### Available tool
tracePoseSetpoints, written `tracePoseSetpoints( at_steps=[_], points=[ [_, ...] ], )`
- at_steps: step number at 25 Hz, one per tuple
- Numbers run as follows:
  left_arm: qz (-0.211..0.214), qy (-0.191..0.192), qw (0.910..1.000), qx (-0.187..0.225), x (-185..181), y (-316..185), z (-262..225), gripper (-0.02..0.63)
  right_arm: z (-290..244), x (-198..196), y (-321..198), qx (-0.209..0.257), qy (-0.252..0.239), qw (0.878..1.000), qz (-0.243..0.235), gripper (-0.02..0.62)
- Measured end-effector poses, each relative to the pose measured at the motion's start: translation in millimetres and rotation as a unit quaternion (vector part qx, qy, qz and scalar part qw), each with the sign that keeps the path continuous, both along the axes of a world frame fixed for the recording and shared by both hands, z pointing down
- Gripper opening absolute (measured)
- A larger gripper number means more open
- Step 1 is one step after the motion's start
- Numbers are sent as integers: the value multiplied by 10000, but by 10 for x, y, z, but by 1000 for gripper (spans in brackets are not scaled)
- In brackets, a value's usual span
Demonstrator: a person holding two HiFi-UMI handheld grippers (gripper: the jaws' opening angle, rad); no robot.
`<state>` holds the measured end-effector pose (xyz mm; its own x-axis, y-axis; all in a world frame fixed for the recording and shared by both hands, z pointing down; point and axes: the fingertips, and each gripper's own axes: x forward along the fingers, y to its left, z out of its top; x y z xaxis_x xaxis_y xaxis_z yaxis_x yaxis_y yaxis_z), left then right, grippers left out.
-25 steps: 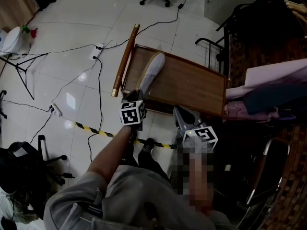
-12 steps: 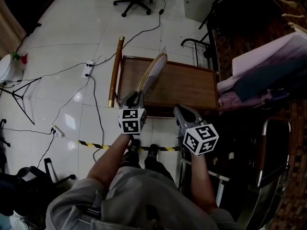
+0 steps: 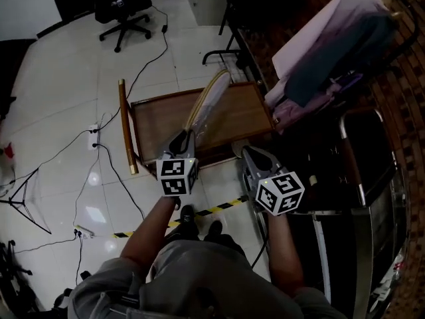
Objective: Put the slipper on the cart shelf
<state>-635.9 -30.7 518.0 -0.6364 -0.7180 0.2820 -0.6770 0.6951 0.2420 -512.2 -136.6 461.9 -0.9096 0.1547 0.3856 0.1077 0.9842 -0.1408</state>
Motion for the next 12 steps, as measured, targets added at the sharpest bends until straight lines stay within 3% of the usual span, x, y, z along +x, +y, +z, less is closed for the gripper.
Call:
tracePoseSetpoints(
  at_steps=[5,12],
  points=[
    [710,-127,9972,187,393,-418,-241,57,-130,535,-323,22,-181,9973,705,0],
    [1308,-134,9913,87,1245,-690,-347,57,-156,1472,-565,-128,-452,9895,1367,0]
  ],
)
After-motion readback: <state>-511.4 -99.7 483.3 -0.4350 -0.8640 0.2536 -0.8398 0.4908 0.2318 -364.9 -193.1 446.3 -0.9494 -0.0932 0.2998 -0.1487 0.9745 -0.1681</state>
